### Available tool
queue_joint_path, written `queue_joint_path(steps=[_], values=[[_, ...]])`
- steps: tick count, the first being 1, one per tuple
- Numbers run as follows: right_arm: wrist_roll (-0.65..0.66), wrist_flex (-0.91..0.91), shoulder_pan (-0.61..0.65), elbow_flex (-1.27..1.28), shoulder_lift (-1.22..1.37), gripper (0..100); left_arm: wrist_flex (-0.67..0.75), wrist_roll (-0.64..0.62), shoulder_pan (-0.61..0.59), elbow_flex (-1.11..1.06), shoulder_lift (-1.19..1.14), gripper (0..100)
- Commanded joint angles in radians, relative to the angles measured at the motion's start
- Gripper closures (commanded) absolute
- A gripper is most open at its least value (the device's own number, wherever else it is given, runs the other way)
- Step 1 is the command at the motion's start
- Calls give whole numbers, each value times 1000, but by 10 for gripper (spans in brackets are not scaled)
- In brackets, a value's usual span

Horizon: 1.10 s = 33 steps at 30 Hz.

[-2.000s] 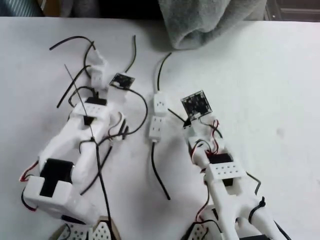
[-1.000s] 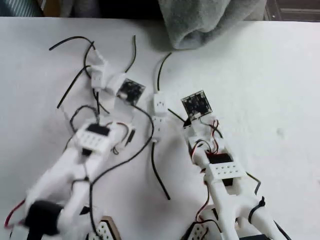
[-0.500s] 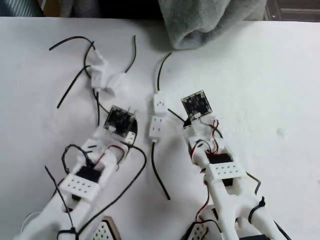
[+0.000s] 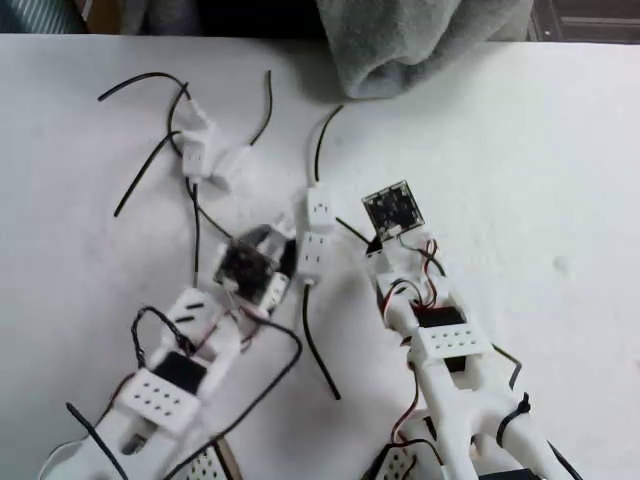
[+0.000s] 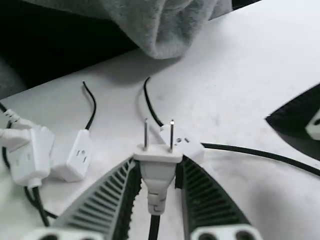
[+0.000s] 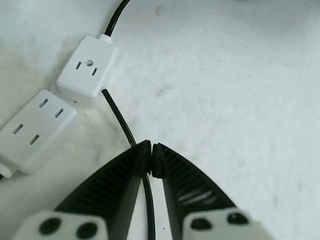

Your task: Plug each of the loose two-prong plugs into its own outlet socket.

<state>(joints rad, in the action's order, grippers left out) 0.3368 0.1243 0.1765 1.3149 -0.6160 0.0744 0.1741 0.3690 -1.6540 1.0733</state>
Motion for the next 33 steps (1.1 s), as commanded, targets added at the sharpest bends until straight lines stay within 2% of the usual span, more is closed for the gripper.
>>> queue_joint_path(steps=[1, 6, 12, 17, 21, 24, 28, 33], values=[[2, 62, -4, -74, -64, 980, 78, -6, 35, -34, 79, 977], [2, 180, -2, -103, -179, 980, 21, -9, 7, -37, 150, 977], [20, 268, 148, -106, -404, 980, 8, -11, 19, -38, 208, 977], [101, 417, 274, -117, -693, 980, 8, -11, 90, -44, 251, 977], [107, 559, 289, -157, -917, 980, 8, -9, 117, -44, 254, 977], [107, 573, 306, -158, -1030, 980, 8, -5, 143, -44, 255, 977], [107, 572, 384, -155, -1043, 980, 8, 0, 193, -44, 257, 977], [101, 542, 429, -153, -924, 980, 8, 0, 200, -44, 257, 977]])
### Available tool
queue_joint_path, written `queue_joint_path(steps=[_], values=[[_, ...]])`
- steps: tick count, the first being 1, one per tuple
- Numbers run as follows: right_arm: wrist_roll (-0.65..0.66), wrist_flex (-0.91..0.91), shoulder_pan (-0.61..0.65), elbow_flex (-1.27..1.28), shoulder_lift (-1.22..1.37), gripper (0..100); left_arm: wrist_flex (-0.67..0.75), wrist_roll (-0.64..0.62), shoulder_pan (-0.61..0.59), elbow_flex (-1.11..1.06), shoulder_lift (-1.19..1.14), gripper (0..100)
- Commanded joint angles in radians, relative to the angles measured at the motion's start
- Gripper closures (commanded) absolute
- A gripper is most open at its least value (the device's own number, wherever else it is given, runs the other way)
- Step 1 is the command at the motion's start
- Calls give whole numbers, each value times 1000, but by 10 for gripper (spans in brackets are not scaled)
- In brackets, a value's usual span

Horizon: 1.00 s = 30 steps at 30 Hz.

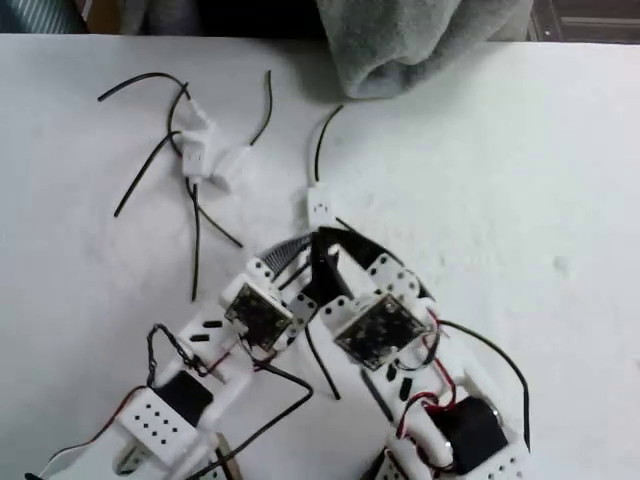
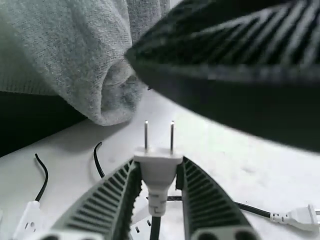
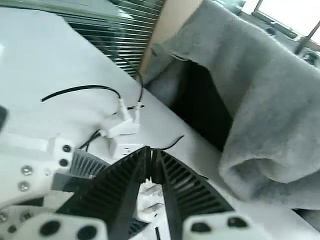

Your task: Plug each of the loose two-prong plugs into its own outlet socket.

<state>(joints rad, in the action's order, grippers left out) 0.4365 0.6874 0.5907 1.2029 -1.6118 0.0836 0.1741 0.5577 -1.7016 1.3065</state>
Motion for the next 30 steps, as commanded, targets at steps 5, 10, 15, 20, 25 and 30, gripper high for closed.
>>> queue_joint_path(steps=[5, 10, 15, 20, 25, 30], values=[[2, -61, 7, -38, 251, 980, 0, 0, 8, 5, 25, 977], [8, -211, -99, 3, 378, 980, 0, 0, 7, 5, 25, 977], [9, -321, -196, 14, 503, 980, 3, 0, 7, 5, 25, 977], [9, -476, -269, 9, 707, 980, 34, 0, -13, 2, 25, 977], [3, -524, -348, -68, 888, 979, 34, 0, -25, 2, 25, 977], [2, -526, -397, -126, 998, 979, 34, 0, -25, 2, 25, 977]])
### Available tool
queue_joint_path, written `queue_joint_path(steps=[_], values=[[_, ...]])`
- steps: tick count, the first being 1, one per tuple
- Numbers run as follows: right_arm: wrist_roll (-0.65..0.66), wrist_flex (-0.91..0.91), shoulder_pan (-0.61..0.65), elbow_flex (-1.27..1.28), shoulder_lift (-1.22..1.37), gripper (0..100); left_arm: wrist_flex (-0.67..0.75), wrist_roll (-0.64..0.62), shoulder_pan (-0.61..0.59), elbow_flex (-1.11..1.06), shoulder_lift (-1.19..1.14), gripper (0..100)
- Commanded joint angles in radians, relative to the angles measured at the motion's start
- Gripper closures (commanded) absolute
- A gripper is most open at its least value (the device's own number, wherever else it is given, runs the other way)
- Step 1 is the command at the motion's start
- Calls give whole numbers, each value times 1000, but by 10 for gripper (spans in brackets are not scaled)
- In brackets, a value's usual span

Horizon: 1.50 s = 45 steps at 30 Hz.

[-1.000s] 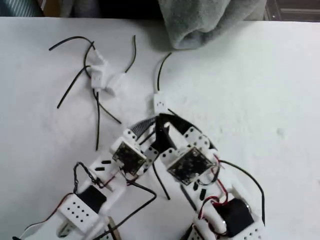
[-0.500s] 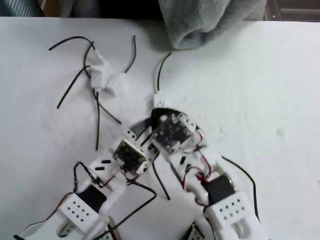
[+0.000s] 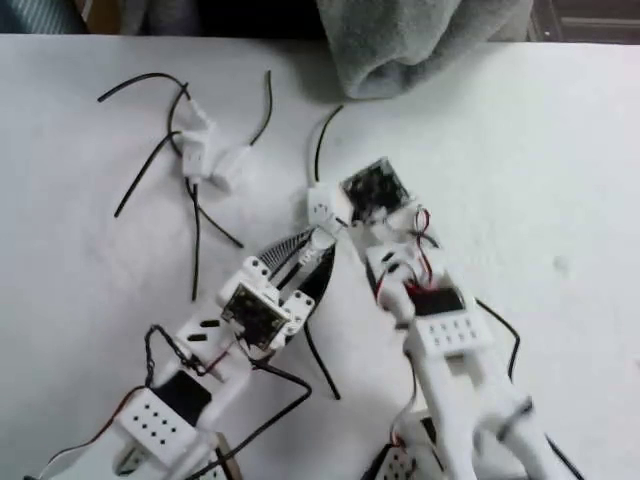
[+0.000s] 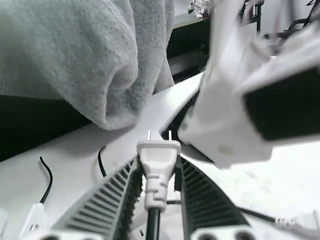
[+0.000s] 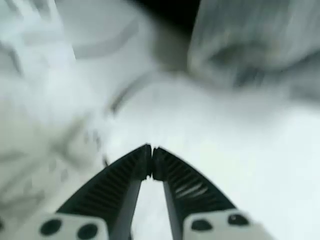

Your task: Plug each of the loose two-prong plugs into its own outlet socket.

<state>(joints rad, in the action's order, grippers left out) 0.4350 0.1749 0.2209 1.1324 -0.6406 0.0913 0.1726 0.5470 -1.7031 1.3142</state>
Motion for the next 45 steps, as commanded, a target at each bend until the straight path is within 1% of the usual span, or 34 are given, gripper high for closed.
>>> queue_joint_path(steps=[1, 3, 8, 11, 13, 15, 18, 19, 22, 24, 26, 29, 32, 37, 41, 45], values=[[3, -13, -31, -60, 38, 979, 26, 2, -15, 3, 18, 977], [3, -16, -41, -64, 48, 979, 26, 2, -15, 3, 18, 977], [2, -93, -51, -18, 54, 979, 20, 0, -19, 3, 18, 977], [-3, -134, -59, 11, 54, 979, 18, -9, -62, 6, 13, 977], [-35, -142, -59, 20, 56, 979, 8, -18, -85, 9, 12, 977], [-55, -142, -59, 18, 79, 979, -74, -66, -108, 52, 10, 977], [-60, -156, -65, -6, 156, 979, -305, -130, -148, 184, 10, 977], [-60, -157, -79, -23, 191, 979, -361, -144, -154, 218, 10, 977], [-66, -156, -124, -97, 315, 979, -433, -152, -157, 269, 10, 977], [-115, -153, -145, -152, 403, 979, -470, -152, -157, 295, 10, 977], [-158, -136, -168, -207, 461, 980, -539, -153, -157, 342, 8, 977], [-216, -53, -205, -276, 490, 980, -624, -160, -157, 423, -12, 977], [-259, -41, -222, -288, 496, 980, -646, -201, -157, 509, -134, 977], [-307, -41, -252, -292, 496, 980, -736, -207, -157, 760, -495, 977], [-365, -41, -288, -302, 498, 980, -891, -272, -154, 1014, -783, 976], [-408, -41, -315, -311, 501, 980, -1074, -279, -154, 1270, -1035, 976]])
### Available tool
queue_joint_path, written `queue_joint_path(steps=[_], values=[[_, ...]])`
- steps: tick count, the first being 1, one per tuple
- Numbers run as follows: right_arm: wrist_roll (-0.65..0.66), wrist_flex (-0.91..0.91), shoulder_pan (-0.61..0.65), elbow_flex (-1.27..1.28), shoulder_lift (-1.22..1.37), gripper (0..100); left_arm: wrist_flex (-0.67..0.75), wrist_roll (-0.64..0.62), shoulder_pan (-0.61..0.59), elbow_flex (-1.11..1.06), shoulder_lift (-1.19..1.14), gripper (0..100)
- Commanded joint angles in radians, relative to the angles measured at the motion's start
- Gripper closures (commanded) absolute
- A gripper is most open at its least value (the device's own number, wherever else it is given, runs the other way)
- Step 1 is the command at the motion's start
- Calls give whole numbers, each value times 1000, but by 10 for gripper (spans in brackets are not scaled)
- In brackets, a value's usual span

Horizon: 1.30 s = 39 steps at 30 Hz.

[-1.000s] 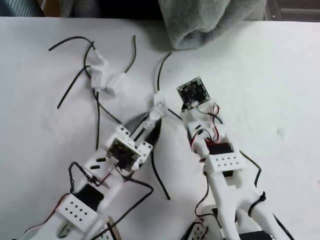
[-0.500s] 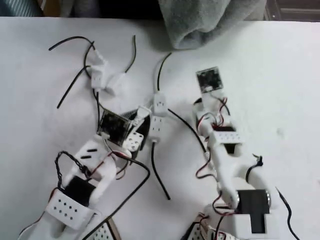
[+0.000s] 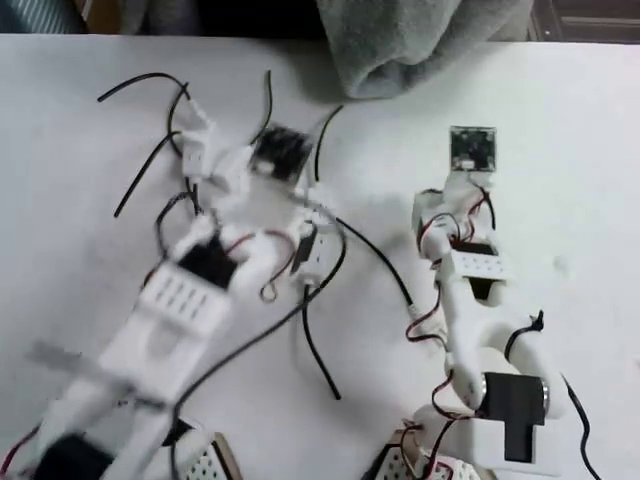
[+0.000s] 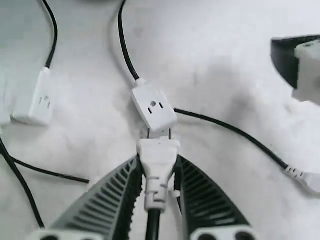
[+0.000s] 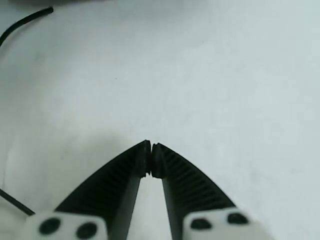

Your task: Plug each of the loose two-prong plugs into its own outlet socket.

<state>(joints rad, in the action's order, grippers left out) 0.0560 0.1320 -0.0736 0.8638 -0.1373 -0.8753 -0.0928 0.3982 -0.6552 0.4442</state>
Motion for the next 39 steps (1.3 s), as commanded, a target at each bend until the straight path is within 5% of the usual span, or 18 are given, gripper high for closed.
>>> queue_joint_path(steps=[1, 23, 39], values=[[-34, 2, -22, -46, 4, 980, -149, -14, -7, 284, -220, 976], [-87, 127, -58, -198, 127, 980, -878, -55, -1, 1424, -1063, 976], [-87, 127, -56, -198, 127, 980, -910, -176, 45, 1478, -1167, 976]])
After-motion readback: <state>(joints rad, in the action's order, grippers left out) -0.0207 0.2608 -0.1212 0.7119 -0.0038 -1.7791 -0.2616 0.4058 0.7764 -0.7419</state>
